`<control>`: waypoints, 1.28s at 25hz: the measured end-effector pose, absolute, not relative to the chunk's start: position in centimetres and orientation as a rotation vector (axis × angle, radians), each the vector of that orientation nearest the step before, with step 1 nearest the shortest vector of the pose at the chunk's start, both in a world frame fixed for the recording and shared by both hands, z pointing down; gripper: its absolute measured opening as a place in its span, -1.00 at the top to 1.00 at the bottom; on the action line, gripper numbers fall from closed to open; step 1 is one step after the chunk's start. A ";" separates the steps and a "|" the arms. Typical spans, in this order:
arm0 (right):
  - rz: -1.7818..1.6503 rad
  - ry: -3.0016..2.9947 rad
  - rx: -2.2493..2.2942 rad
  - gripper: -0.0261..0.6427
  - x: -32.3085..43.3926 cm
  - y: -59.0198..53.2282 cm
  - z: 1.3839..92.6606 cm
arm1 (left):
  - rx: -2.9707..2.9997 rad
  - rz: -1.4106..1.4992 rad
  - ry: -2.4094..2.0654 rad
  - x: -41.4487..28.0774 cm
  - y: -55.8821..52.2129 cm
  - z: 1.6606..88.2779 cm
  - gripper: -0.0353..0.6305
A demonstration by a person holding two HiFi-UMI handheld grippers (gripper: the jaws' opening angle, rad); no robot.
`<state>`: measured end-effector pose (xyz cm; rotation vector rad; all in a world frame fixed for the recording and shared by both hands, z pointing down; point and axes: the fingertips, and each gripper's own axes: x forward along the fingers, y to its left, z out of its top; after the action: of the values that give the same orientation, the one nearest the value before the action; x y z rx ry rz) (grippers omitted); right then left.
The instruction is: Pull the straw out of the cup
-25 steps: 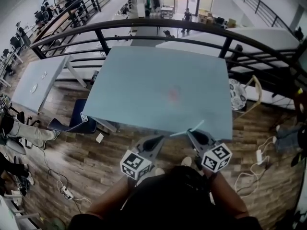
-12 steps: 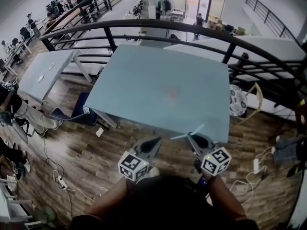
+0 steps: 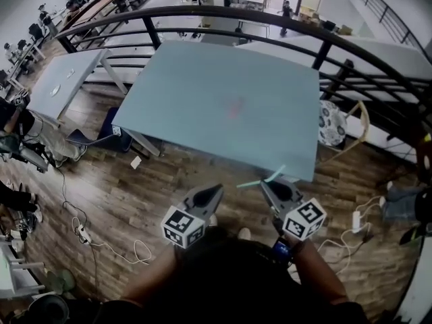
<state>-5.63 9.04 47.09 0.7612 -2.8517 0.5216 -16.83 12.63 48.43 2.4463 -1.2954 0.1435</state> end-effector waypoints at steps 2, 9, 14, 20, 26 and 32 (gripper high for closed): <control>0.515 -2.854 0.753 0.82 -4.4 10.0 47.5 | 2.447 0.138 -1.309 -15.6 13.6 48.4 0.86; 0.503 -2.852 0.690 0.82 -2.1 12.9 47.8 | 2.460 0.129 -1.344 -13.3 16.2 48.4 0.86; 0.496 -2.860 0.648 0.83 -1.6 14.3 47.5 | 2.457 0.115 -1.363 -12.1 17.7 47.9 0.86; 0.520 -2.863 0.607 0.83 -1.7 15.0 48.2 | 2.432 0.110 -1.382 -11.6 18.2 48.5 0.86; 0.524 -2.868 0.594 0.82 -1.5 15.0 48.3 | 2.436 0.109 -1.379 -10.5 18.1 49.0 0.86; 0.527 -2.867 0.588 0.83 -1.5 14.8 48.4 | 2.432 0.096 -1.380 -10.2 17.6 48.6 0.86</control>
<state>-1.47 14.78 48.41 0.5877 -2.8668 0.5270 -10.23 17.60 48.57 2.4318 -1.3804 0.0963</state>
